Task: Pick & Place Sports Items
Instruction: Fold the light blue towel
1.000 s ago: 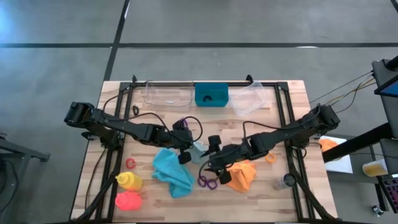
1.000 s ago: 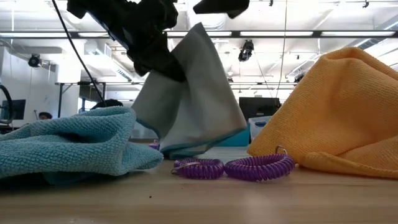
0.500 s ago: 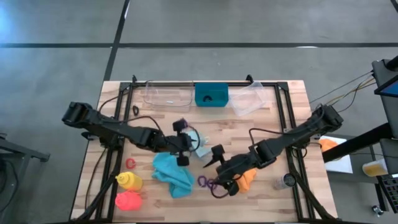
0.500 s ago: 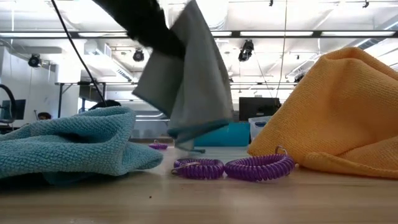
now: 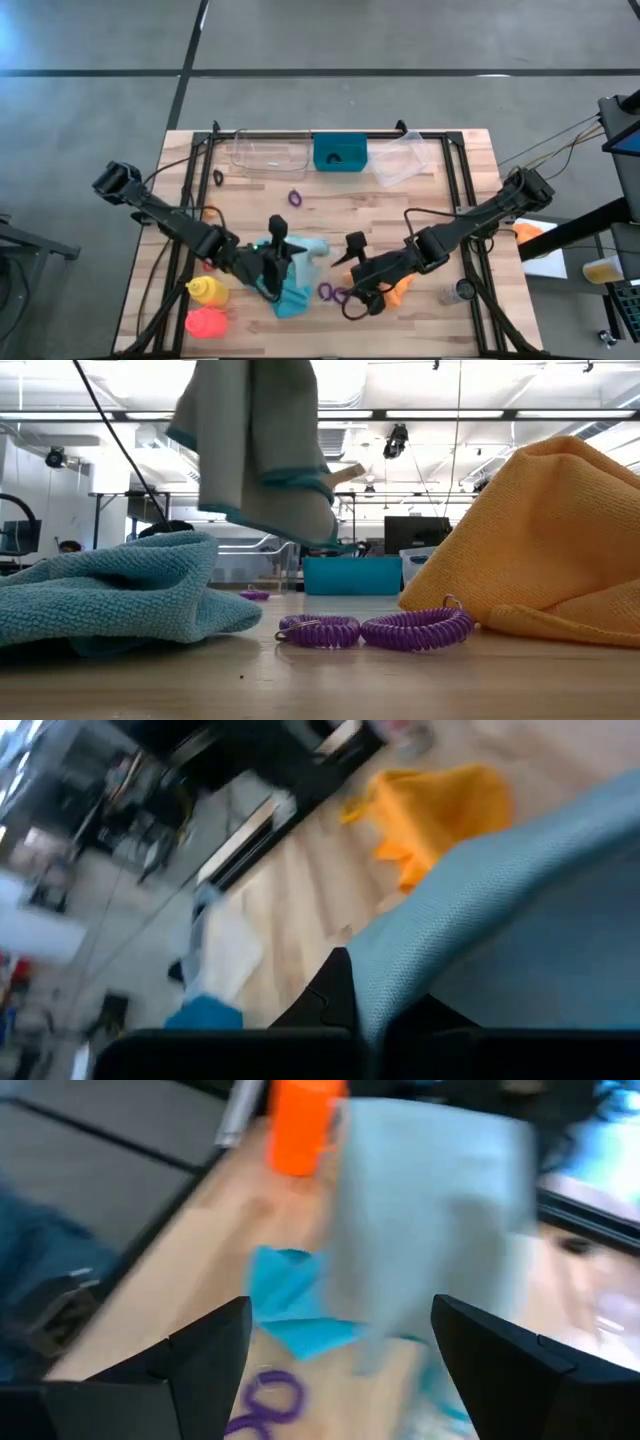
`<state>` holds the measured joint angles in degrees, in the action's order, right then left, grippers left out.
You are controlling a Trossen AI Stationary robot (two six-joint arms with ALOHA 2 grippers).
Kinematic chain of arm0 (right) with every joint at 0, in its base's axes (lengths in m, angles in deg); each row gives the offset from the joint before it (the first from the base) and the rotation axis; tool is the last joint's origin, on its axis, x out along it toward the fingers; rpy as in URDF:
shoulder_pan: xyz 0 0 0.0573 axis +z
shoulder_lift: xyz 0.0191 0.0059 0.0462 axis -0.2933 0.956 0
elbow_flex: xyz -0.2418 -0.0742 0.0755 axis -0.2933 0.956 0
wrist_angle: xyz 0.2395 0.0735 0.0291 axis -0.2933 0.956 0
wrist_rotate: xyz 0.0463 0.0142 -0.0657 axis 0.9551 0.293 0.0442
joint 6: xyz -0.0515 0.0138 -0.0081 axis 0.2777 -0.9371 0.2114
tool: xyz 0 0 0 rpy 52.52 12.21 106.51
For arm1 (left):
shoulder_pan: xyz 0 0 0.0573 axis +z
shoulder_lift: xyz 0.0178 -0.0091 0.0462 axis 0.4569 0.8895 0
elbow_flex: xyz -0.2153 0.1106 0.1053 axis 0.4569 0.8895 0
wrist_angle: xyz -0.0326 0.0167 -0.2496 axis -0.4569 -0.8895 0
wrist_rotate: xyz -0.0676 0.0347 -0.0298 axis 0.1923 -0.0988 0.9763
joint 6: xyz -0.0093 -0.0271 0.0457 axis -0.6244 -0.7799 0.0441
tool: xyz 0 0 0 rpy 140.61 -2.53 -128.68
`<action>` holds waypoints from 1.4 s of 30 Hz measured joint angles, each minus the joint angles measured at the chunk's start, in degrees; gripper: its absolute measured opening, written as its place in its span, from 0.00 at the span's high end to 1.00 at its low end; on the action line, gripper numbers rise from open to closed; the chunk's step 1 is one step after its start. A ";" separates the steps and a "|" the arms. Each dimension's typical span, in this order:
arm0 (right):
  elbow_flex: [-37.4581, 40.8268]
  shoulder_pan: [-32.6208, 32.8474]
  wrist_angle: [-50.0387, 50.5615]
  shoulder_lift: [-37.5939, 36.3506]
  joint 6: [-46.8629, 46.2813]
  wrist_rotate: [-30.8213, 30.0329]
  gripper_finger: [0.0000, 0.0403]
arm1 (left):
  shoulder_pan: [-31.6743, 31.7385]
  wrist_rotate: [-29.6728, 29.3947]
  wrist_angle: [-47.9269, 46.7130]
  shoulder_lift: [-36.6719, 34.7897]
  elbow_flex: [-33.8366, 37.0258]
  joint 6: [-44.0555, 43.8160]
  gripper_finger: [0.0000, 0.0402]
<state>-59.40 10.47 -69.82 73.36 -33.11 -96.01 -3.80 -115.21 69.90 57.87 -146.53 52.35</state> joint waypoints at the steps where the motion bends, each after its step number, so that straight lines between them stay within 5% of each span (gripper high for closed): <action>1: 0.00 -0.03 -0.03 -0.01 -0.31 -2.16 0.23 | -0.47 1.23 0.14 0.00 0.03 1.32 1.00; 7: 0.00 -1.52 -2.71 0.43 -3.62 -3.96 0.23 | -0.67 7.29 1.47 0.00 0.03 3.17 1.00; 14: 0.09 -4.99 -5.26 2.92 -5.73 4.85 0.23 | -0.67 7.66 1.63 0.00 0.05 3.99 1.00; 31: 0.19 -9.22 -11.53 9.41 -6.12 11.76 0.23 | -0.67 7.66 2.09 0.00 0.07 4.59 1.00; 42: 0.22 -11.15 -14.51 10.61 -5.70 20.04 0.52 | -0.67 7.66 2.10 0.00 0.09 4.58 1.00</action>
<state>-59.18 -0.67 -84.34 83.97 -38.81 -75.97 -4.47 -107.55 71.99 57.87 -146.44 56.93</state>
